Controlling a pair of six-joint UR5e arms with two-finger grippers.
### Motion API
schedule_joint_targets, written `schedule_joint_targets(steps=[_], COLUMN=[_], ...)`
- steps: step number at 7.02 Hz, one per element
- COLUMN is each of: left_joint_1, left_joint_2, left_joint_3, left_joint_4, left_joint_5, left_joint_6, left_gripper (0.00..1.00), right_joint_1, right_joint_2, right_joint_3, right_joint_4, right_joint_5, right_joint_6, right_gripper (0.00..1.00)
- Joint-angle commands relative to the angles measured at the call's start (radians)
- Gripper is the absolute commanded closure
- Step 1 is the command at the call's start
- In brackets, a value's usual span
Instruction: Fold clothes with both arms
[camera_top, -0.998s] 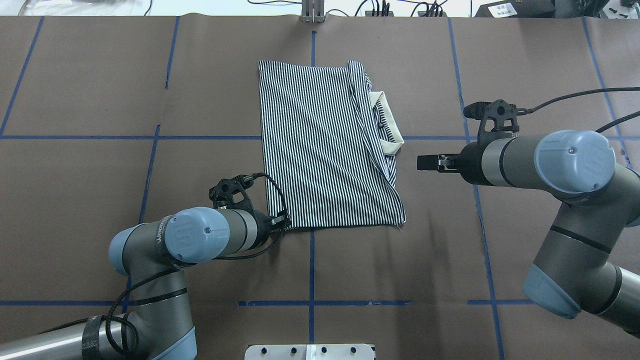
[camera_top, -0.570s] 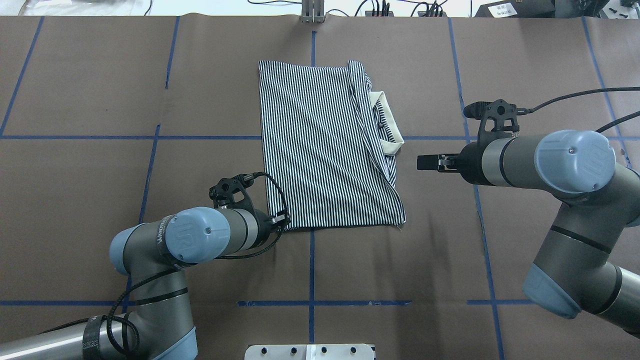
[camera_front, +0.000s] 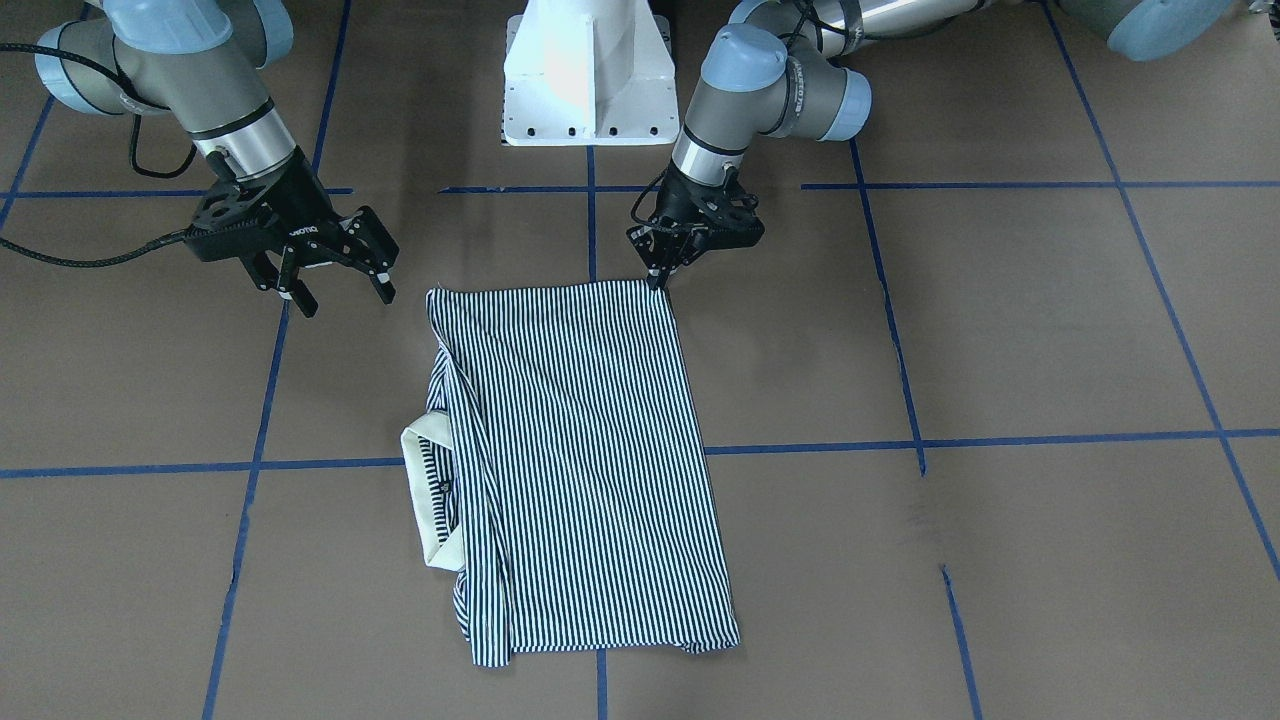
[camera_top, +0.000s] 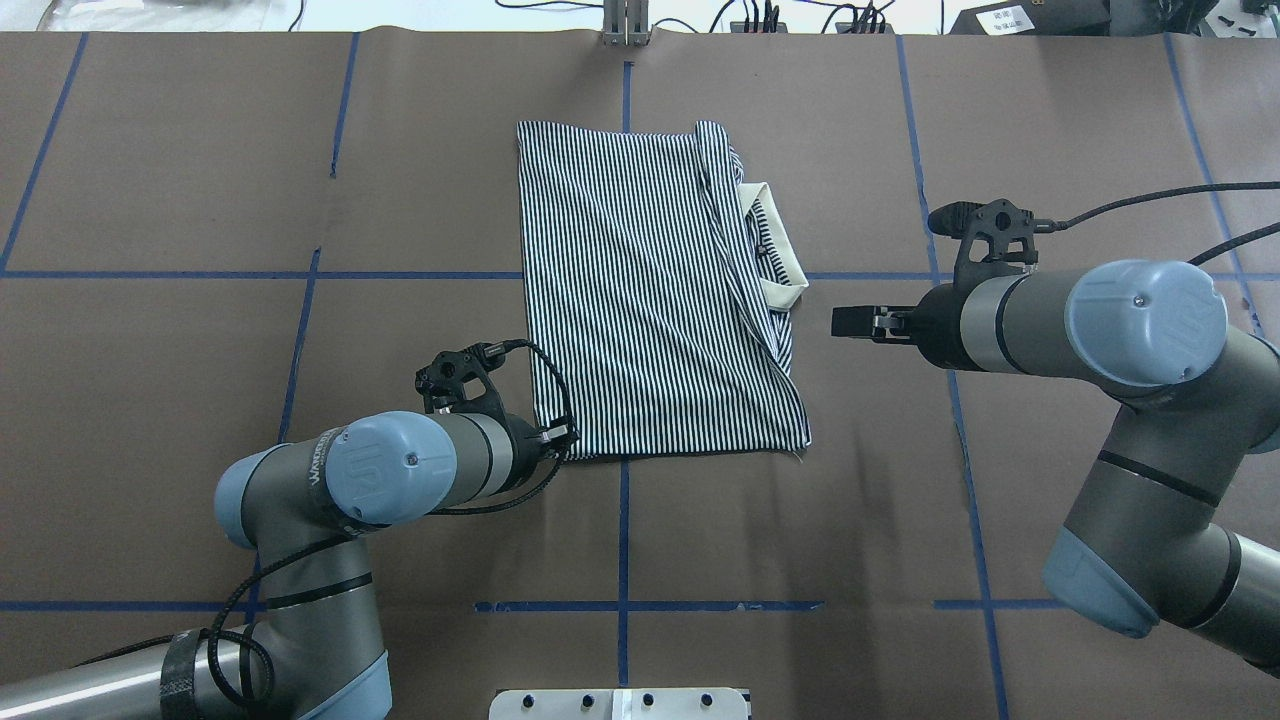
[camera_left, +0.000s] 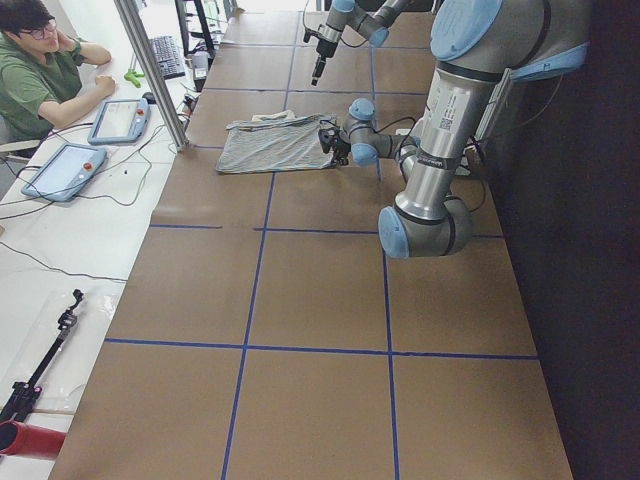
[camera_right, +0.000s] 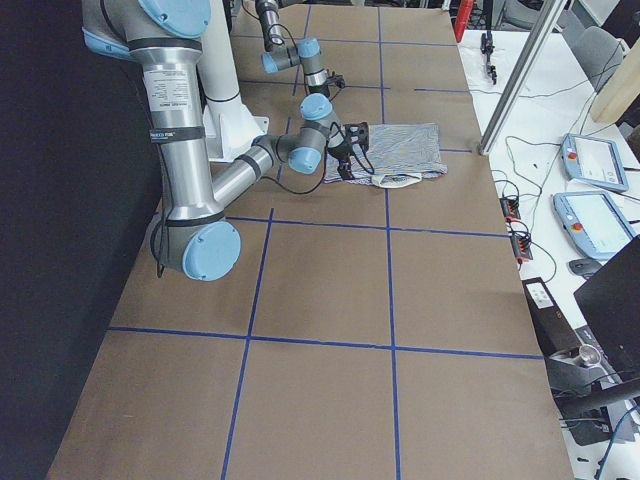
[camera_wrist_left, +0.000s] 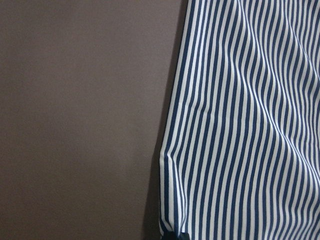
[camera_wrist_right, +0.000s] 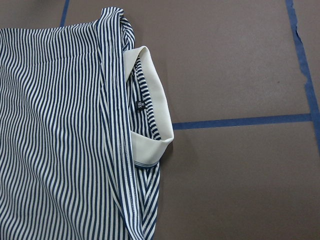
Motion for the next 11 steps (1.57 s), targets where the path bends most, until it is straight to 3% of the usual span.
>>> schedule_joint_targets(steps=[1,3,4,5,9,11], left_joint_1=[-0.004,-0.003,-0.001,0.005,0.008,0.008], left_joint_2=[0.01,0.045,0.05,0.05,0.05,0.05], left_joint_3=[-0.029,-0.081,-0.092,-0.092,-0.092,-0.092], left_joint_4=[0.001,0.006,0.006,0.006,0.006,0.006], left_joint_5=[0.001,0.001,0.001,0.001,0.001,0.0], left_joint_6=[0.001,-0.001,-0.002,-0.007,-0.01,-0.01], left_gripper=[1.0,1.0,1.0,1.0,1.0,1.0], right_joint_1=[-0.022,-0.13,-0.169,-0.191,-0.194,-0.194], right_joint_2=[0.042,0.192,0.279,0.317,0.404,0.421], right_joint_3=[0.012,0.012,0.009,0.001,-0.181,-0.191], right_joint_4=[-0.04,-0.208,-0.372,-0.461,-0.473,-0.557], right_joint_5=[0.005,-0.062,-0.081,-0.119,-0.133,-0.133], right_joint_6=[0.215,0.462,0.527,0.539,0.53,0.52], right_gripper=[0.05,0.19,0.22,0.22,0.14,0.13])
